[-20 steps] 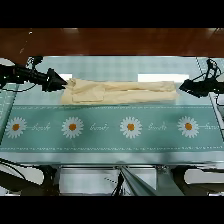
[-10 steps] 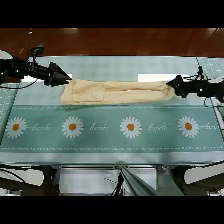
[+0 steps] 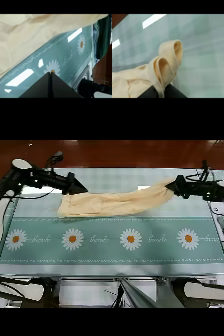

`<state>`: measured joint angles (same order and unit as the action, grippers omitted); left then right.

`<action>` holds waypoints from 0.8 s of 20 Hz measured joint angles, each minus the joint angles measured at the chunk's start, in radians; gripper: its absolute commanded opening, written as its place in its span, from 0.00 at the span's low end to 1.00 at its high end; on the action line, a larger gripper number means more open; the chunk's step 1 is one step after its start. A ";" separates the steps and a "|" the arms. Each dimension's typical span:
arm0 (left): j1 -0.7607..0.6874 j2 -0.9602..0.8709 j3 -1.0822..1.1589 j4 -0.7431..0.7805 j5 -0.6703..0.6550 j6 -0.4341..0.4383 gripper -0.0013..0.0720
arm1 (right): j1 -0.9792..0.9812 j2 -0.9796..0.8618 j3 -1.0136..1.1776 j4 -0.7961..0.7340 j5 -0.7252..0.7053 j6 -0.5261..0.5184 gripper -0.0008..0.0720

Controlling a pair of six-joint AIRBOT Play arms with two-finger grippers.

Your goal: Fold the shirts.

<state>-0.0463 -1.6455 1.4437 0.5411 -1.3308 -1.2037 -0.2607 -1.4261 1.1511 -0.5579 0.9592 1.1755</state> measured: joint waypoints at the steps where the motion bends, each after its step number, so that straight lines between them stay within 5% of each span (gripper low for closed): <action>1: -0.040 -0.001 0.000 -0.004 0.042 -0.005 0.06 | 0.007 0.064 0.000 -0.030 0.027 0.023 0.05; 8: -0.344 -0.044 0.000 -0.010 0.258 -0.066 0.06 | 0.060 0.492 0.000 -0.288 0.123 0.274 0.05; 16: -0.665 -0.171 0.000 -0.112 0.484 -0.140 0.06 | 0.069 0.754 0.000 -0.363 0.241 0.475 0.05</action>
<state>-0.7116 -1.8164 1.4437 0.4294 -0.8467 -1.3441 -0.1913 -0.6720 1.1511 -0.9211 1.2003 1.6508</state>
